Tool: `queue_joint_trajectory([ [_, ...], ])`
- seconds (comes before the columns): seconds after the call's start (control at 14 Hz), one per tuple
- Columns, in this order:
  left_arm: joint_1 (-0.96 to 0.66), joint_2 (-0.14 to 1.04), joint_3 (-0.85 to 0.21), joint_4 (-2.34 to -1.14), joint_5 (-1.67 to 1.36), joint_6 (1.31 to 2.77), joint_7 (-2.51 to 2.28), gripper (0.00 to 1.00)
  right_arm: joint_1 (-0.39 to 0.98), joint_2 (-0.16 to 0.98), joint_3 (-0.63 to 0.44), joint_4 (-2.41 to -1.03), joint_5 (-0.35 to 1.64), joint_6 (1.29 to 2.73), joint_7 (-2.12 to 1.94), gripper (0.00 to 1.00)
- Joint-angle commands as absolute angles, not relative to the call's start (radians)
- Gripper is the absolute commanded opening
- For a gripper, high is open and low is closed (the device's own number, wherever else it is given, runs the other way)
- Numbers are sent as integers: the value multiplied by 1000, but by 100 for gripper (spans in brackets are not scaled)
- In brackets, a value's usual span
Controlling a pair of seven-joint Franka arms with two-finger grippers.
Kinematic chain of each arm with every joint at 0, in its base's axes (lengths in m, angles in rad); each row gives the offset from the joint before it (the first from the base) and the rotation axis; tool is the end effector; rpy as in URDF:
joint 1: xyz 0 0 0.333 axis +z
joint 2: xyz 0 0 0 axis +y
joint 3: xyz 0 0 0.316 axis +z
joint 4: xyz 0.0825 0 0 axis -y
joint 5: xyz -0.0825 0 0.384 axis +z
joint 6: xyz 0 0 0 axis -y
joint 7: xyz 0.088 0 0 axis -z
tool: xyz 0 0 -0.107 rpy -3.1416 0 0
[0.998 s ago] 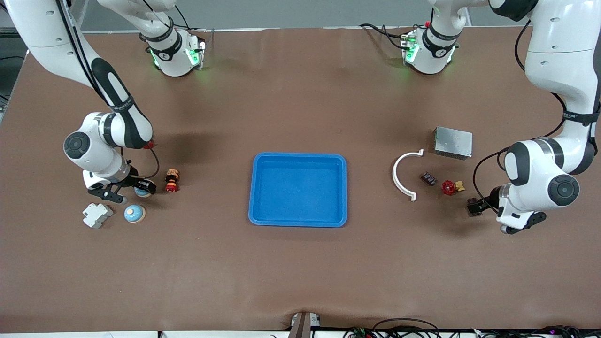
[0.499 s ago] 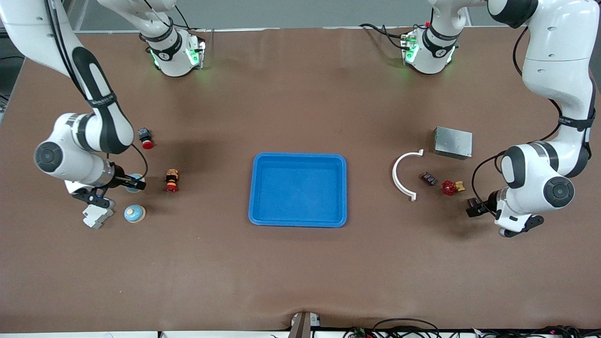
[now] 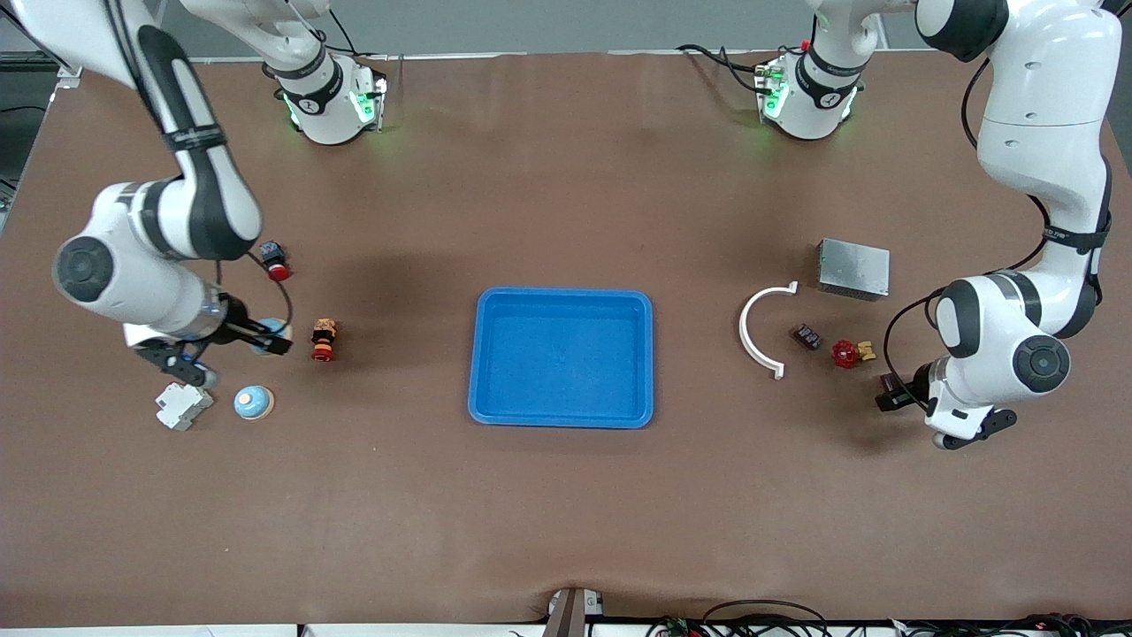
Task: Place electrolytic capacitor and blue bell in tray
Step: 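Grasp the blue bell with the right gripper while the left gripper grasps the capacitor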
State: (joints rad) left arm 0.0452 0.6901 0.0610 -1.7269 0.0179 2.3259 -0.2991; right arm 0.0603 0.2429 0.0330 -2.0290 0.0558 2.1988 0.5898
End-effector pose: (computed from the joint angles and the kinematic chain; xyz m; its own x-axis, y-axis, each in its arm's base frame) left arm 0.6557 0.0671 0.1775 0.9252 0.3727 -0.0716 0.3676 -0.9269 -0.0751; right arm 0.5800 0.0557 0.3222 0.8585 -0.5049 -0.0895 -0.5070 -0.8620 -0.0009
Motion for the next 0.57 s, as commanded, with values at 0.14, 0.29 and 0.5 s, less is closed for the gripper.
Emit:
queue_joint_trajectory([
  [0.14,41,699,61,-1712,23,2335,-314,39,268,227,28,-1973,61,2198,937,0],
  [0.29,41,696,61,-1715,21,2333,-316,23,328,232,28,-1945,61,2204,1026,0],
  [0.5,41,690,61,-1713,21,2327,-334,8,402,255,26,-1916,58,2226,1147,0],
])
